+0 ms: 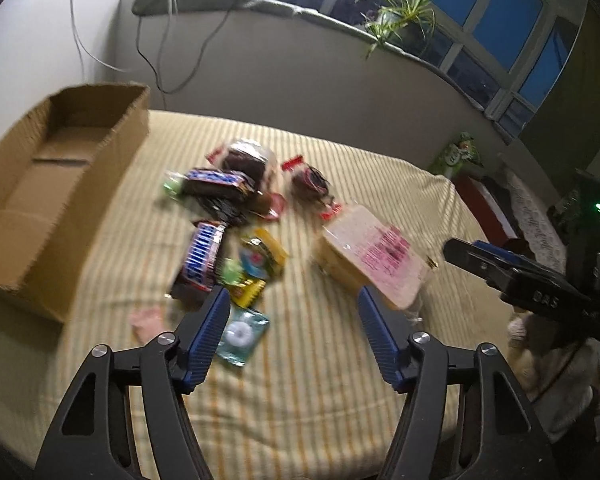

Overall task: Organize snacks
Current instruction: 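Move the right gripper to the bagged bread loaf and close on it, then carry the bread loaf with the right gripper into the cardboard box and release, then grasp the pink candy with the left gripper while the right gripper approaches the green mint packet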

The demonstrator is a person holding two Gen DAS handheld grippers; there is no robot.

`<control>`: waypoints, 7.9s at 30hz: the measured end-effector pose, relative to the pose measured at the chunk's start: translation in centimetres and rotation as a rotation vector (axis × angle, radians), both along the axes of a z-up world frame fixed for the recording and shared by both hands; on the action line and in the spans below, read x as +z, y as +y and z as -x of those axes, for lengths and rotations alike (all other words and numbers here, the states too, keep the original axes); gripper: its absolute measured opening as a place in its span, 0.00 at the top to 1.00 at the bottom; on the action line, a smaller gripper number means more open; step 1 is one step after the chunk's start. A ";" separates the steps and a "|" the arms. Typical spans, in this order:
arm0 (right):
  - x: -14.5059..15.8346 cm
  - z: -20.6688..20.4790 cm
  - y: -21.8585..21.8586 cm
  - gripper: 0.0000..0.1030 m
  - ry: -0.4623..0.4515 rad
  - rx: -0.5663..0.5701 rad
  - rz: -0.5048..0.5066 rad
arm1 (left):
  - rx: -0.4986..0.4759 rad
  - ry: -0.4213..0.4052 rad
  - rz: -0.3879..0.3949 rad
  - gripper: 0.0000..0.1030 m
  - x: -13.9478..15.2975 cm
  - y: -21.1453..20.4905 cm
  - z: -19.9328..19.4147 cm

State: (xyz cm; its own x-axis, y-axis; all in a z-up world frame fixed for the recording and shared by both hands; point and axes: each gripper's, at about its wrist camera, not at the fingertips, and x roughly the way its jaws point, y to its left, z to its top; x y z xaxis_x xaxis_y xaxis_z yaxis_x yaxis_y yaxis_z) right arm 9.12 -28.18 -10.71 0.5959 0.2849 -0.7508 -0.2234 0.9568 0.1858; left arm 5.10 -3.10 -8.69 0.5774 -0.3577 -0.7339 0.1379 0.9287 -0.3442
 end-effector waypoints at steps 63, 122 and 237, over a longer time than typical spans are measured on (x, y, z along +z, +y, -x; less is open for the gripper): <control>-2.8 -5.9 4.9 0.38 0.319 0.249 -0.114 | -0.110 0.106 0.116 0.43 -1.8 -5.0 -4.0; 0.6 -8.6 35.6 0.39 0.272 0.618 -0.084 | 0.326 -0.003 0.035 0.43 0.5 22.1 -4.2; -5.3 4.2 20.2 0.56 0.046 0.636 0.307 | 0.060 0.066 -0.230 0.82 -5.5 5.3 0.6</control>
State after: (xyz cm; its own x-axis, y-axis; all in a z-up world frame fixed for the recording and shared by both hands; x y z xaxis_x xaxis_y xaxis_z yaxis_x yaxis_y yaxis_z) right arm 4.92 -7.99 -16.03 0.3500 0.3386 -0.8734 -0.7546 0.6544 -0.0488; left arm 4.47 2.21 -14.18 0.5406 -0.1431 -0.8290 0.0643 0.9896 -0.1289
